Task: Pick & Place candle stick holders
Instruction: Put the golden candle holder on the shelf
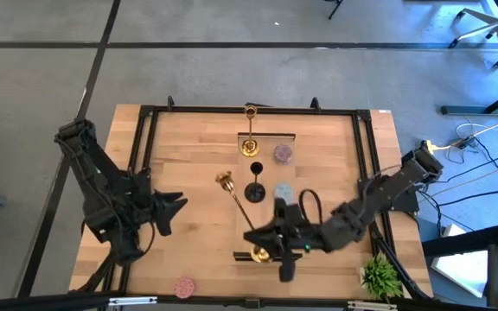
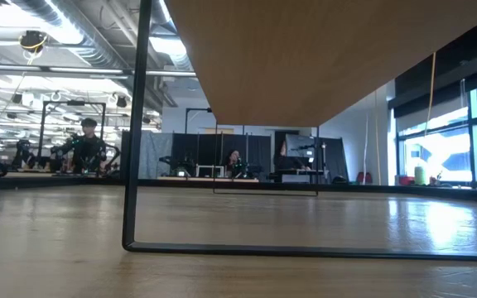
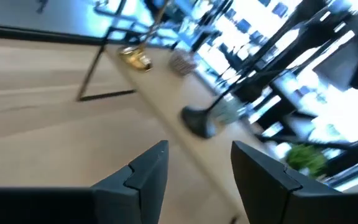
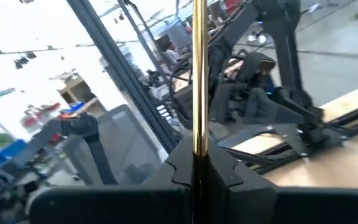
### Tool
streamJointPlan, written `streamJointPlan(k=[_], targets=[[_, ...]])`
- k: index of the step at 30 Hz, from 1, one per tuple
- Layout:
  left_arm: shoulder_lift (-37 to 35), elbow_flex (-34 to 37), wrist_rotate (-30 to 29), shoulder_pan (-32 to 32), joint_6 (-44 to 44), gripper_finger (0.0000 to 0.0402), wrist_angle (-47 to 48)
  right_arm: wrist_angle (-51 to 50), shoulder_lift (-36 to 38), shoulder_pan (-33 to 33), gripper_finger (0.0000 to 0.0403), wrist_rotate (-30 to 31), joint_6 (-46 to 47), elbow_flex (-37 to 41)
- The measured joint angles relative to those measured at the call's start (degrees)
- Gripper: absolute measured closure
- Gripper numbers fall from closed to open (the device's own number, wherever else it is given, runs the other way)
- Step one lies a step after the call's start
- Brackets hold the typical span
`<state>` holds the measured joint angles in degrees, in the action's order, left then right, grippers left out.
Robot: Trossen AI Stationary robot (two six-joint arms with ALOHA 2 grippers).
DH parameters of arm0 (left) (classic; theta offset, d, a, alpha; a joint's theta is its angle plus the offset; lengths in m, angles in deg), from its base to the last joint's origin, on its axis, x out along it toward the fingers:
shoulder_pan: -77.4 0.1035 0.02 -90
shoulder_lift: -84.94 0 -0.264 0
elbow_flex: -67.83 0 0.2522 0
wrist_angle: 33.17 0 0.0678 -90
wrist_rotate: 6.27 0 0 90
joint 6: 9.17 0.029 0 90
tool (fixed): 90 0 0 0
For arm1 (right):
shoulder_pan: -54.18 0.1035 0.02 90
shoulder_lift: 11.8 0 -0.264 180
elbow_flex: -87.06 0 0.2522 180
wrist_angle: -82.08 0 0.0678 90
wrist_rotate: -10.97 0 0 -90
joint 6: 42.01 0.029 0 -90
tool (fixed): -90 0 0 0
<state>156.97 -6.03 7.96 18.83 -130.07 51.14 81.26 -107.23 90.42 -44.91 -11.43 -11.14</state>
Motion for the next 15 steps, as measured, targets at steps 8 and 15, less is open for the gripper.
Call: streamJointPlan(k=[8, 15], targets=[[0.1, 0.0, -10.0, 4.9, 18.9, 0.0231, -26.3, -9.6, 0.0, 1.9, 0.0392, 8.7, 3.0, -1.2], [1.0, 0.0, 9.6, 15.3, 72.4, 0.0238, -73.2, -13.2, 0.0, 0.4, 0.0392, 8.0, 6.3, -1.3]])
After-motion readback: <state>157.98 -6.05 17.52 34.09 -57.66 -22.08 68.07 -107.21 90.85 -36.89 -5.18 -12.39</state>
